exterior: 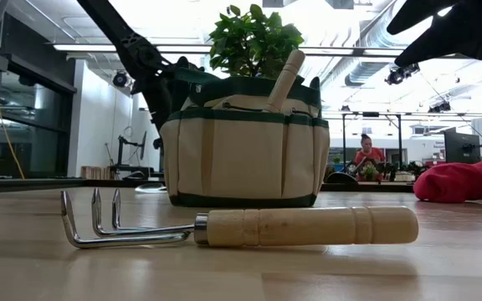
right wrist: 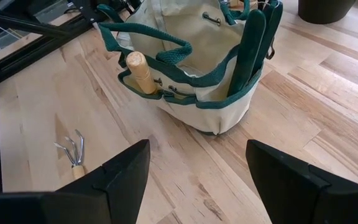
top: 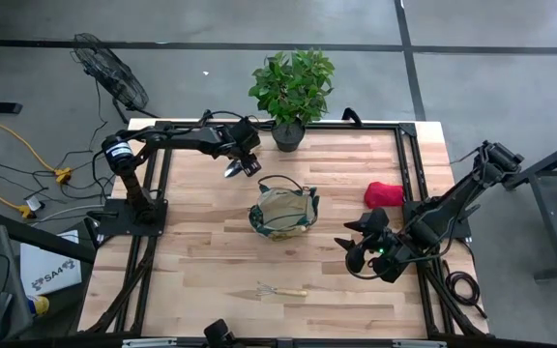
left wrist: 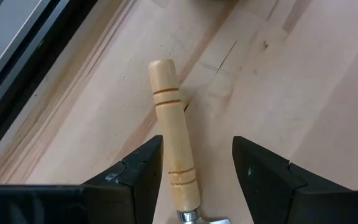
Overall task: Pick & Place Garden tools in Gardening bag
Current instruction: Put the brown trowel into the gardening bag
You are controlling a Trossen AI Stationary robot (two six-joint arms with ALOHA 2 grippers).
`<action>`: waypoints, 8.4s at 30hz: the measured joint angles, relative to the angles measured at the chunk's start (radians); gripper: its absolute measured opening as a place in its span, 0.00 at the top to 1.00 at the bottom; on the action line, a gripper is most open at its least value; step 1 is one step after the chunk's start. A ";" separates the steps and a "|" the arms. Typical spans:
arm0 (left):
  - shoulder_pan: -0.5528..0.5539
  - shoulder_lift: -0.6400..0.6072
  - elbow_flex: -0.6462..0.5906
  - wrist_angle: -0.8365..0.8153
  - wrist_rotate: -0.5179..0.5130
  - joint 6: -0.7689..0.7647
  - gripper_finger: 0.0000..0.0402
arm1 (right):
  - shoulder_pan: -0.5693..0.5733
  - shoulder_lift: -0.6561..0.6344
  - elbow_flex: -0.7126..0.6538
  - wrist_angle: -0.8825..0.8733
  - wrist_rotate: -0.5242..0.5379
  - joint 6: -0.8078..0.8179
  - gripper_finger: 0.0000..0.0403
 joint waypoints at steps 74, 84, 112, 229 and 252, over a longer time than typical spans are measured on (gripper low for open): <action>-0.018 -0.110 -0.003 -0.161 -0.118 -0.115 0.85 | 0.001 0.000 0.000 -0.006 -0.057 -0.007 0.36; -0.142 -0.274 -0.003 -0.247 -0.235 -0.169 0.85 | 0.001 0.000 0.000 -0.017 -0.057 -0.011 0.36; -0.792 -0.618 -0.282 -0.059 -0.812 -0.640 0.85 | 0.001 0.000 0.000 -0.036 -0.052 -0.046 0.36; -1.001 0.186 0.138 0.818 -1.159 -0.199 0.85 | 0.001 0.000 0.000 -0.031 0.001 -0.090 0.36; -1.002 0.275 0.141 0.861 -1.278 -0.218 0.78 | 0.001 0.000 0.000 -0.032 -0.002 -0.090 0.36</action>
